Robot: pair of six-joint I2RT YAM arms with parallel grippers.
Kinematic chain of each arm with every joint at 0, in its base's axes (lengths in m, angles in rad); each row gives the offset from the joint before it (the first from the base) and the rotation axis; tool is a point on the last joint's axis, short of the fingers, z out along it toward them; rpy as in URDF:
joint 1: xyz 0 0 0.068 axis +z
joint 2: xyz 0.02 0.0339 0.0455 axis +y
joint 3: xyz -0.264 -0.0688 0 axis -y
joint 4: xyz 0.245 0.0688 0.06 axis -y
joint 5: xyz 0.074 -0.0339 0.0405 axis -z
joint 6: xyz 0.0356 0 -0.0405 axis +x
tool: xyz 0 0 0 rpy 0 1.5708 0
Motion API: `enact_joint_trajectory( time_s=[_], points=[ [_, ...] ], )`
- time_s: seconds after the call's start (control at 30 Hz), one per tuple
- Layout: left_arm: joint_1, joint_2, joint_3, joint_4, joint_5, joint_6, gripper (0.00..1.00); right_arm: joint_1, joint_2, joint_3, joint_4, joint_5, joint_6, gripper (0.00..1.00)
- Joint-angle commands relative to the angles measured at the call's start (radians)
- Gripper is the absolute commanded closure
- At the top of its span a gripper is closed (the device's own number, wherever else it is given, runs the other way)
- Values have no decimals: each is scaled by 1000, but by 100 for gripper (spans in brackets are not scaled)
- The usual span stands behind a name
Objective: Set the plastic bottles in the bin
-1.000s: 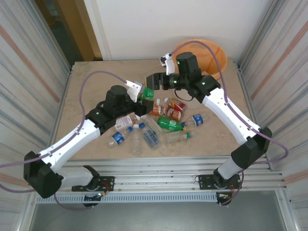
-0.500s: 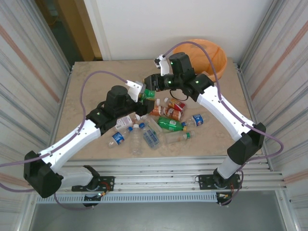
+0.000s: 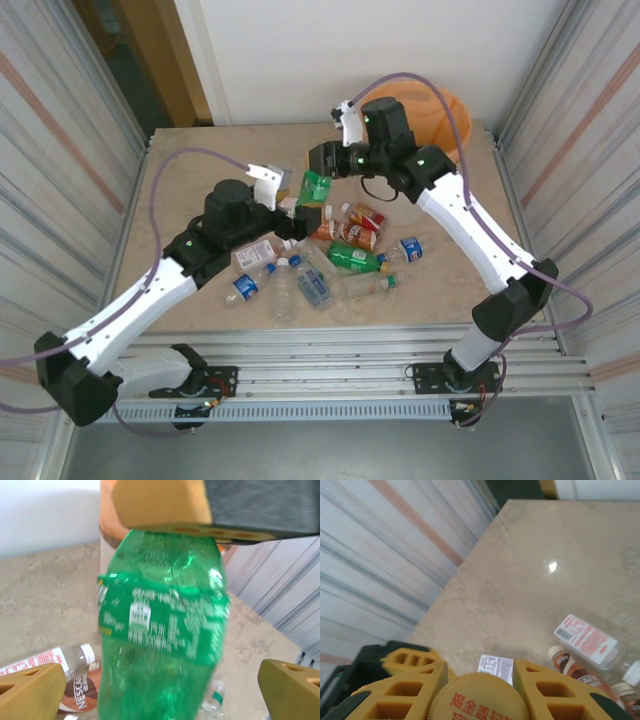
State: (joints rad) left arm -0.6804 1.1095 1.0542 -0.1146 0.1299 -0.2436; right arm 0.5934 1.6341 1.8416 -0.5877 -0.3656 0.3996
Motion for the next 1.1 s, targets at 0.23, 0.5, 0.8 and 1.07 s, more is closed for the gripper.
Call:
enact_joint_trajectory(
  time_s=[0.23, 0.5, 0.8, 1.07],
  points=[
    [1, -151, -46, -23, -123, -13, 1, -186, -35, 293, -88, 86, -88, 94],
    [0, -203, -91, -71, -239, -23, 1, -408, 64, 478, -88, 114, -63, 97],
    [2, -227, -100, -144, -312, -25, 1, -532, 255, 586, -98, 102, -50, 98],
    [12, -229, -102, -224, -370, -44, 1, -546, 368, 588, -106, 65, -63, 98]
  ],
)
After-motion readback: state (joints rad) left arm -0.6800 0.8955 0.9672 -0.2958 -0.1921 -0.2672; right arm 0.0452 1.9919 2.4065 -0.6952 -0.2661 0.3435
